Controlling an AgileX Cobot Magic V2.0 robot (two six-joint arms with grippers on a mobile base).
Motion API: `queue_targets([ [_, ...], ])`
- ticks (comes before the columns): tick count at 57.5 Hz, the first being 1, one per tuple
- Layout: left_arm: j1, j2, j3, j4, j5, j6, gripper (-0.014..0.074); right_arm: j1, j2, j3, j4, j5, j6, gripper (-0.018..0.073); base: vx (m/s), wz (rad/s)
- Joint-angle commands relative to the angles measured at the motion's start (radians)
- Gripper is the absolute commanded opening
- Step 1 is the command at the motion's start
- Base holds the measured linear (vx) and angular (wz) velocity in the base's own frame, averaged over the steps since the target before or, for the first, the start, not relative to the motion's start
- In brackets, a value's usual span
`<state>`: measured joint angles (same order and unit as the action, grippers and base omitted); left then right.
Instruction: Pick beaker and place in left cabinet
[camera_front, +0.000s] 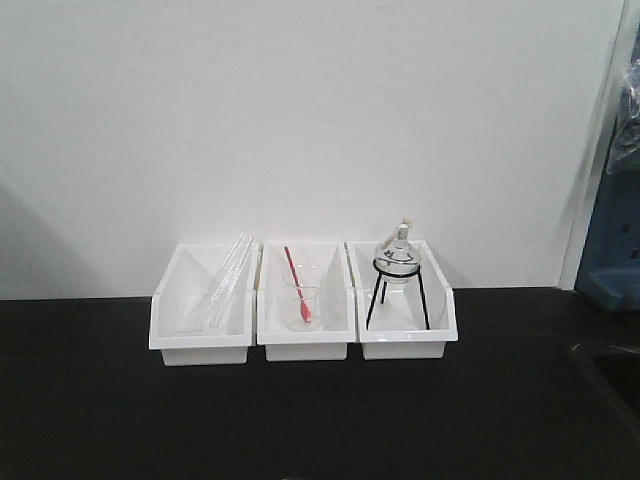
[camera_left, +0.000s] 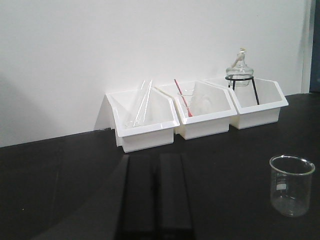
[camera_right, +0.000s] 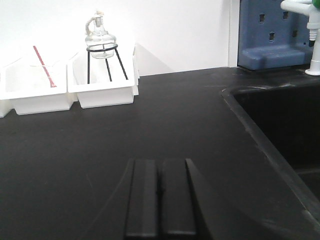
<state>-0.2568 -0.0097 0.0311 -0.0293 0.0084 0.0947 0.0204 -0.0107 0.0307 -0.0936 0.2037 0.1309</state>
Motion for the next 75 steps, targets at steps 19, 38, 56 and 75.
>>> queue_targets([
  [19, -0.004, -0.018, 0.016, -0.007, -0.083, -0.004, 0.0001, -0.007, -0.015, 0.003, -0.01, -0.258, -0.009, -0.0006, 0.0, 0.0],
  [38, -0.004, -0.018, 0.016, -0.007, -0.083, -0.004, 0.0001, -0.007, 0.183, -0.229, 0.012, -0.468, -0.012, -0.0006, 0.0, 0.0],
  [56, -0.004, -0.018, 0.016, -0.007, -0.083, -0.004, 0.0001, -0.007, 0.803, -0.574, 0.006, -0.691, -0.013, -0.0006, 0.0, 0.0],
  [75, -0.004, -0.018, 0.016, -0.007, -0.083, -0.004, 0.0001, -0.007, 1.025, -0.616, 0.006, -0.834, -0.006, 0.0001, 0.0, 0.0],
])
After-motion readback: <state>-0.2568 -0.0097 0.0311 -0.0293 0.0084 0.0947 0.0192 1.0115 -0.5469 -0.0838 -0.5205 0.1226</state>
